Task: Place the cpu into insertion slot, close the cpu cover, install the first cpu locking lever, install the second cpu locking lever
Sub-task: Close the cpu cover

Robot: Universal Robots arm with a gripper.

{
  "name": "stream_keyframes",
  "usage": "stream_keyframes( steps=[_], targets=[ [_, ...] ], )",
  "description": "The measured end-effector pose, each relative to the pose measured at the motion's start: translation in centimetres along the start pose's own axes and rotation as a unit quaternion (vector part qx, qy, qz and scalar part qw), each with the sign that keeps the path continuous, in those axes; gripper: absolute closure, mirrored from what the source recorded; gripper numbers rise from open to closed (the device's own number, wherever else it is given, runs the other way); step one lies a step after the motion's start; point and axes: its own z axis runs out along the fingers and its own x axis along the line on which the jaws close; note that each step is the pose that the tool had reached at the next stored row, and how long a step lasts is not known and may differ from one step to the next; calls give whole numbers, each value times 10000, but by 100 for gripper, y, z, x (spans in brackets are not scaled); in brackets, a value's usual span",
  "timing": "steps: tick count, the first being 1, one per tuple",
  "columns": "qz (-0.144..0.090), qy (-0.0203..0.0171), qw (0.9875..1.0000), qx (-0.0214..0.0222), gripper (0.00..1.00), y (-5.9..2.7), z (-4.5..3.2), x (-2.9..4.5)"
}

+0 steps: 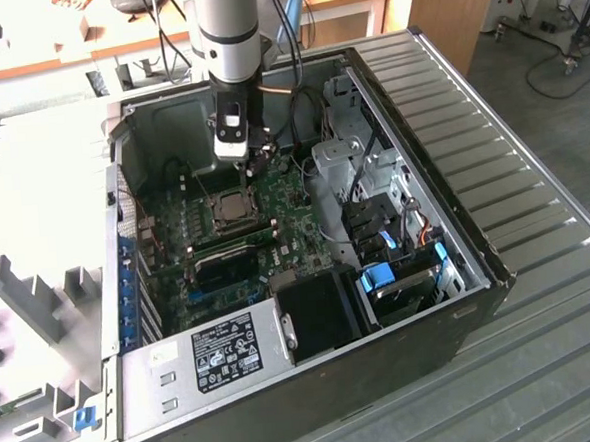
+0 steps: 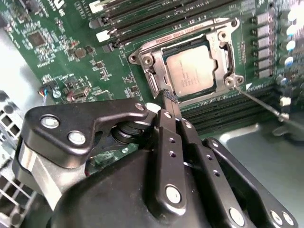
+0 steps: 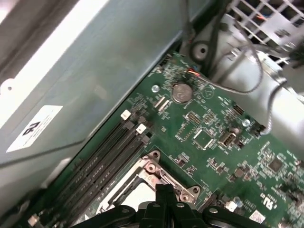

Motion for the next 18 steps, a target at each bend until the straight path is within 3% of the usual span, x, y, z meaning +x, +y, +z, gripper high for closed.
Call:
stream_keyframes(
  steps=[5,9,14,18],
  targets=[
    [-445,7,9990,19,89,-1,5,1],
    [-801,12,9968,34,89,-2,8,1],
    [-1228,20,9924,51,89,-3,12,2],
    [-1551,26,9879,63,89,-4,14,2]
  ],
)
